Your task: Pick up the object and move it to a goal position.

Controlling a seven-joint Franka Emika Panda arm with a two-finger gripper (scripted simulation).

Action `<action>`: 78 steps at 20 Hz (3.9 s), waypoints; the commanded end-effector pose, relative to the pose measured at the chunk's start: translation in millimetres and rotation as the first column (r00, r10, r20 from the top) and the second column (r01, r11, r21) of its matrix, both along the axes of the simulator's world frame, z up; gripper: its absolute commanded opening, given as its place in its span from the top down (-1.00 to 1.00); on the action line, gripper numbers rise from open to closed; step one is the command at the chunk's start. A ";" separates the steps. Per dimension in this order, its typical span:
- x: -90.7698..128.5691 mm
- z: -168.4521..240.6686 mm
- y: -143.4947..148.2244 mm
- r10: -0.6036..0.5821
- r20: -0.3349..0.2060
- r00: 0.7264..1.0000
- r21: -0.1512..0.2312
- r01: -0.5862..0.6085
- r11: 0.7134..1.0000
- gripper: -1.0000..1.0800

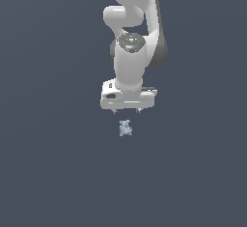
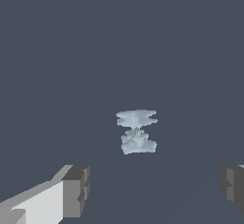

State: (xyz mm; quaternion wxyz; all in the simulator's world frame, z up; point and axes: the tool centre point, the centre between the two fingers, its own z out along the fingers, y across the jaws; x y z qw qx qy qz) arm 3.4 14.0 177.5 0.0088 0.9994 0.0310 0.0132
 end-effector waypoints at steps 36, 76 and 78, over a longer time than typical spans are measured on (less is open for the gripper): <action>3.3 -86.2 -6.2 0.069 -0.027 0.997 0.017 -0.069 0.997 -0.92; -9.6 -128.3 -56.8 0.069 -0.026 0.997 0.016 -0.068 0.998 1.00; -14.1 -125.4 -75.3 0.069 -0.026 0.997 0.016 -0.068 0.998 1.00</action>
